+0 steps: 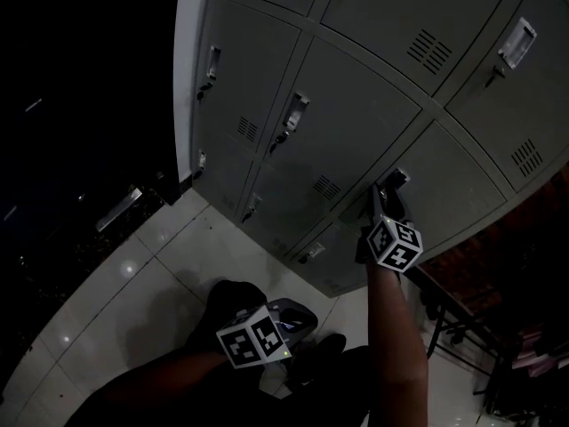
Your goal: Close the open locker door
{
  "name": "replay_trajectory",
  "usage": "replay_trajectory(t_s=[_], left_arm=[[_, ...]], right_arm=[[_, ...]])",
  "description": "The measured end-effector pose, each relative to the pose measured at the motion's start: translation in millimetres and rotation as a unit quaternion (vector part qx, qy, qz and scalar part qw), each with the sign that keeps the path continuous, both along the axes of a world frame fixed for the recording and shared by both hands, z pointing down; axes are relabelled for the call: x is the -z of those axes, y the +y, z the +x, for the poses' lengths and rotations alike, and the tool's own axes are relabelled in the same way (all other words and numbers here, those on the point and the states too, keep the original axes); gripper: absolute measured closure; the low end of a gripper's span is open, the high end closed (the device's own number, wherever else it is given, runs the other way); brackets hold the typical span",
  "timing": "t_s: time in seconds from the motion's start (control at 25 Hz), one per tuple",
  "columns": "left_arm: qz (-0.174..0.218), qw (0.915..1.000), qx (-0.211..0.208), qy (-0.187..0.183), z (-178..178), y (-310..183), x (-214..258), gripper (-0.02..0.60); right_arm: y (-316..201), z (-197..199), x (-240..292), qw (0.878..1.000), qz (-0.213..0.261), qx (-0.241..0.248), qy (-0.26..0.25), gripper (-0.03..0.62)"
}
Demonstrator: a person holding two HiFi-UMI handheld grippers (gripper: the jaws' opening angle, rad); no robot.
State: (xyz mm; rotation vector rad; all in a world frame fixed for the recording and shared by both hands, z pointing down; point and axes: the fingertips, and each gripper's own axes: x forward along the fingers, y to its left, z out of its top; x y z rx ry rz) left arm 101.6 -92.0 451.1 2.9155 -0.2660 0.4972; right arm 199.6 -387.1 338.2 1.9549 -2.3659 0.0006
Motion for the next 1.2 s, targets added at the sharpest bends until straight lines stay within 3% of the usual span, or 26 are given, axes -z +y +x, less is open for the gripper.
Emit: replay_trajectory(t_s=[0.16, 0.64, 1.2], left_arm=[[0.000, 1.0000, 0.001, -0.001, -1, -1, -1, 0.569], [0.004, 1.0000, 0.001, -0.003, -1, -1, -4, 0.569], [0.002, 1.0000, 0.001, 0.003, -1, 0, -2, 0.569]], right_arm=[[24, -2, 1, 1.000, -0.001, 0.021, 0.009, 0.427], [127, 4, 9, 0.997, 0.011, 0.075, 0.022, 0.581], [237, 28, -19, 0.994, -0.018, 0.104, 0.011, 0.591]])
